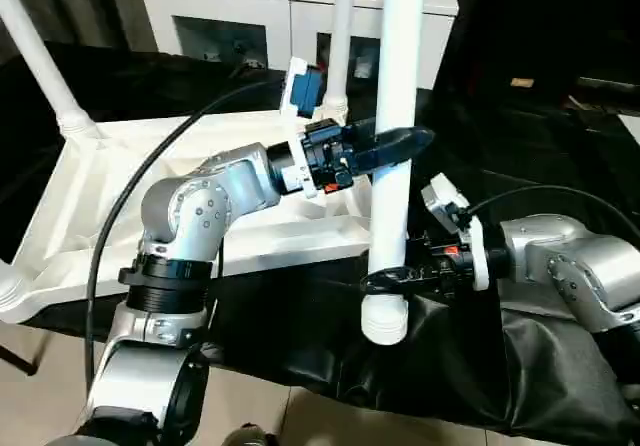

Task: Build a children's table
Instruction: Insert table leg to table base

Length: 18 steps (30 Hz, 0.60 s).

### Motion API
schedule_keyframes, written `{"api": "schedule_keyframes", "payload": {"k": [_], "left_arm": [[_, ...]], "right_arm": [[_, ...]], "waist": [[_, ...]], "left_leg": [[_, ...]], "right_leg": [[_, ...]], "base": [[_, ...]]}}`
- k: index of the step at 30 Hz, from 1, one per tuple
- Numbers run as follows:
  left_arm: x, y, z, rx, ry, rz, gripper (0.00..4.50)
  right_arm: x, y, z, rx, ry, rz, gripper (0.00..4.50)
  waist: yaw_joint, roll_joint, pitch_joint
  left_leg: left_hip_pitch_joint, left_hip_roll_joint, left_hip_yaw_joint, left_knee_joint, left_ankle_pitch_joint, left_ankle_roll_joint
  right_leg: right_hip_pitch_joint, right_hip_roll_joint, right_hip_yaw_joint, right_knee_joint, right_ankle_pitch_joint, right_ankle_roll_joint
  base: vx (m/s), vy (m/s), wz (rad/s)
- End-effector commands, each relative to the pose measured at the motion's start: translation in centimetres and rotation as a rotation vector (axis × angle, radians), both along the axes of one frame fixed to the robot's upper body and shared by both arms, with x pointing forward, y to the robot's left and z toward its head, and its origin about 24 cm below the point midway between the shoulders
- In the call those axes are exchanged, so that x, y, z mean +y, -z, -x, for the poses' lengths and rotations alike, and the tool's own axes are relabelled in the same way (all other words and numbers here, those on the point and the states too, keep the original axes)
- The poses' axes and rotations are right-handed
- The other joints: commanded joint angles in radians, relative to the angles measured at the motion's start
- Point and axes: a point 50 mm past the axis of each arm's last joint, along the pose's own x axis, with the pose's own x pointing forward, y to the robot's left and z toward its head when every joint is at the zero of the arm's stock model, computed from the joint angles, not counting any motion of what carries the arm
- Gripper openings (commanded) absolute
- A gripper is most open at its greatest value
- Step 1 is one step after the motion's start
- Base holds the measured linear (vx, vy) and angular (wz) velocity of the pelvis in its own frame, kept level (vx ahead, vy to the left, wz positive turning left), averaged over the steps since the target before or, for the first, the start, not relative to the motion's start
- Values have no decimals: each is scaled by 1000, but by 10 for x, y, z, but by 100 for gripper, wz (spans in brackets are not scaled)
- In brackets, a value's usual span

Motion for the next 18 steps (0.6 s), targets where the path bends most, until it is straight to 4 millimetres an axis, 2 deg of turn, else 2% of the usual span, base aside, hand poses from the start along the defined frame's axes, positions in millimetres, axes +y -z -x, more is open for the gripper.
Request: {"api": "schedule_keyframes", "payload": {"k": [1,3,6,8,9,11,14,15,17,18], "left_arm": [[2,-6,-2,-12,-18,-2,288],[2,-6,-2,-10,-12,2,287],[2,-6,-1,-1,-2,6,247],[2,-6,-3,-5,-18,0,244],[3,-7,-5,-8,-42,0,241],[4,-9,-8,-12,-80,3,216],[8,-14,-15,-21,-142,29,204],[9,-15,-15,-25,-151,33,184],[11,-16,-17,-33,-180,21,177],[14,-16,-22,-72,-261,-16,176]], "right_arm": [[7,-10,-2,-75,-39,-4,184],[6,-10,-3,-80,-38,-2,184],[6,-10,-4,-94,-33,3,184],[6,-10,-5,-104,-25,4,184],[6,-11,-7,-111,-10,-5,219],[7,-14,-11,-120,23,-26,254],[7,-17,-16,-139,66,-50,274],[7,-18,-17,-145,73,-53,295],[7,-19,-19,-163,95,-56,301],[8,-21,-24,-250,144,-47,319]], "waist": [[3,-14,-70],[3,-12,-70],[2,-14,-70],[2,-14,-71],[1,-14,-70],[0,-13,-70],[-2,-11,-71],[0,-12,-70],[0,-11,-70],[0,-11,-71]], "left_leg": [[26,55,-29,-61,-123,50],[27,55,-29,-61,-125,48],[25,54,-29,-60,-120,51],[26,55,-29,-60,-115,56],[26,55,-28,-59,-117,55],[26,54,-29,-60,-121,54],[25,54,-30,-60,-125,47],[27,54,-30,-60,-128,45],[27,55,-30,-62,-127,43],[27,56,-30,-61,-126,42]], "right_leg": [[52,-81,43,-79,-80,-227],[53,-81,43,-79,-83,-230],[53,-81,43,-77,-70,-230],[53,-80,43,-77,-61,-234],[53,-81,43,-77,-63,-235],[52,-80,43,-78,-74,-233],[54,-80,42,-77,-75,-226],[53,-80,43,-79,-79,-225],[52,-80,43,-77,-72,-225],[50,-80,43,-78,-70,-221]], "base": [[0,0,0],[0,0,0],[0,0,0],[0,0,0],[0,0,0],[0,0,0],[0,0,0],[0,0,0],[0,0,0],[0,0,0]]}}
